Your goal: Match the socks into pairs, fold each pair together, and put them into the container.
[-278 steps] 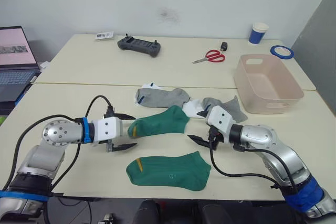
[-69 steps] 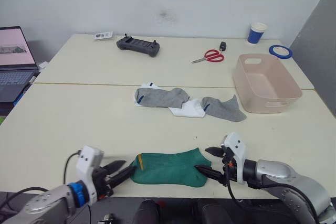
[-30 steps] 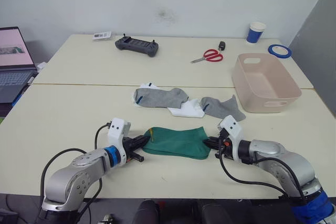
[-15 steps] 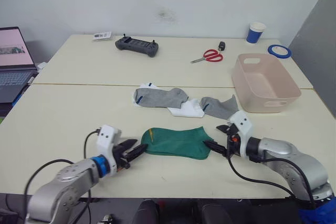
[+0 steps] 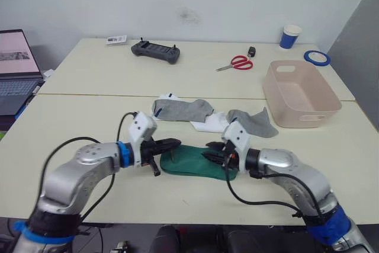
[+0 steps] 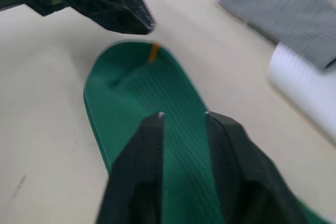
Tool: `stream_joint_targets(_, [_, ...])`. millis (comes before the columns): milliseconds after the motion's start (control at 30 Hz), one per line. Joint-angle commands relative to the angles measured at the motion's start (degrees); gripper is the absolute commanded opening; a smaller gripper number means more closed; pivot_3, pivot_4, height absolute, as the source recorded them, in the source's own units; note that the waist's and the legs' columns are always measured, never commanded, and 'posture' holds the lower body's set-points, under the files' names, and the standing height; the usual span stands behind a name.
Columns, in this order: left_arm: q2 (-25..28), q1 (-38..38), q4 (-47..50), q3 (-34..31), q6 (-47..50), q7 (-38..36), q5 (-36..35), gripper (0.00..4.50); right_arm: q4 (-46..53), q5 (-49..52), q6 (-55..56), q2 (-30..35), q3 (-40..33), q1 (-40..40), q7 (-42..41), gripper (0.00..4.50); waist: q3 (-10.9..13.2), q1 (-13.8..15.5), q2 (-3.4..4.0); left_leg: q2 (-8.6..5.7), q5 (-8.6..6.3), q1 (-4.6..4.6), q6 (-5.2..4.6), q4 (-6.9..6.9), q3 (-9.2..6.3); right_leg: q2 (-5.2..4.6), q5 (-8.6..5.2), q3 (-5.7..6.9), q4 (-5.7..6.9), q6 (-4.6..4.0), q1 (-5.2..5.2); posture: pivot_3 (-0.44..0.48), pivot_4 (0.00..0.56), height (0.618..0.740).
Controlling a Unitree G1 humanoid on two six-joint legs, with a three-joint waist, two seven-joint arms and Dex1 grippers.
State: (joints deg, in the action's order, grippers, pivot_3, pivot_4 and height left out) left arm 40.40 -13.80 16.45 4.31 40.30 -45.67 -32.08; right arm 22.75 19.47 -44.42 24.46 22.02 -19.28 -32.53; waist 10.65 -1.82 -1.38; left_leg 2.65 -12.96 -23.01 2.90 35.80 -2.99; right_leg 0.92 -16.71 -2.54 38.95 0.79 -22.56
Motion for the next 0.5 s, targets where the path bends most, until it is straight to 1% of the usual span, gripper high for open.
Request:
stream_joint_targets(33, [-0.5, -0.5, -3.0, 3.6, -2.8, -0.3, 5.1, 0.0, -1.9, -3.3, 3.2, 0.2, 2.4, 0.0, -0.8, 0.1, 0.0, 0.0, 0.0, 0.0, 0.0, 0.0, 0.0, -0.01, 0.0, 0.0, 0.0, 0.0, 0.0, 0.0, -0.02, 0.0, 0.15, 0.74])
stream_joint_targets(67, [-0.7, -0.2, -3.7, 4.1, -2.9, -0.3, 5.8, 0.0, -2.5, -3.9, 3.5, 0.5, 2.6, 0.4, -0.9, 0.01, 0.0, 0.0, 0.0, 0.02, 0.0, -0.02, 0.0, -0.02, 0.0, 0.01, -0.01, 0.0, 0.0, 0.0, -0.06, 0.0, 0.15, 0.74])
stream_joint_targets(200, [-0.3, 2.2, -4.4, 5.2, -2.6, -0.3, 8.0, 0.0, -2.1, -4.8, 3.3, 3.6, 0.9, 2.7, -1.9, 0.01, 0.0, 0.0, 0.0, 0.03, 0.0, -0.02, -0.01, -0.04, 0.0, 0.01, -0.01, 0.0, 0.03, 0.0, -0.08, 0.0, 0.15, 0.74])
stream_joint_targets(367, [0.6, 5.7, -4.5, 5.6, -3.6, -0.1, 10.3, 0.0, 0.1, -4.6, 3.5, 9.8, -3.7, 7.9, -3.8, 0.01, 0.0, 0.0, 0.03, 0.01, 0.0, 0.21, -0.01, -0.01, 0.01, -0.03, -0.04, 0.0, 0.0, 0.02, 0.23, 0.0, 0.15, 0.74])
stream_joint_targets(500, [0.4, 6.7, -4.4, 4.9, -4.8, -0.1, 10.8, 0.0, 1.8, -3.9, 3.9, 12.9, -7.4, 10.5, -5.0, 0.01, -0.2, 0.0, 0.03, -0.01, 0.0, 0.36, 0.0, 0.0, 0.03, -0.08, -0.03, -0.01, 0.01, 0.02, 0.34, 0.0, 0.15, 0.74])
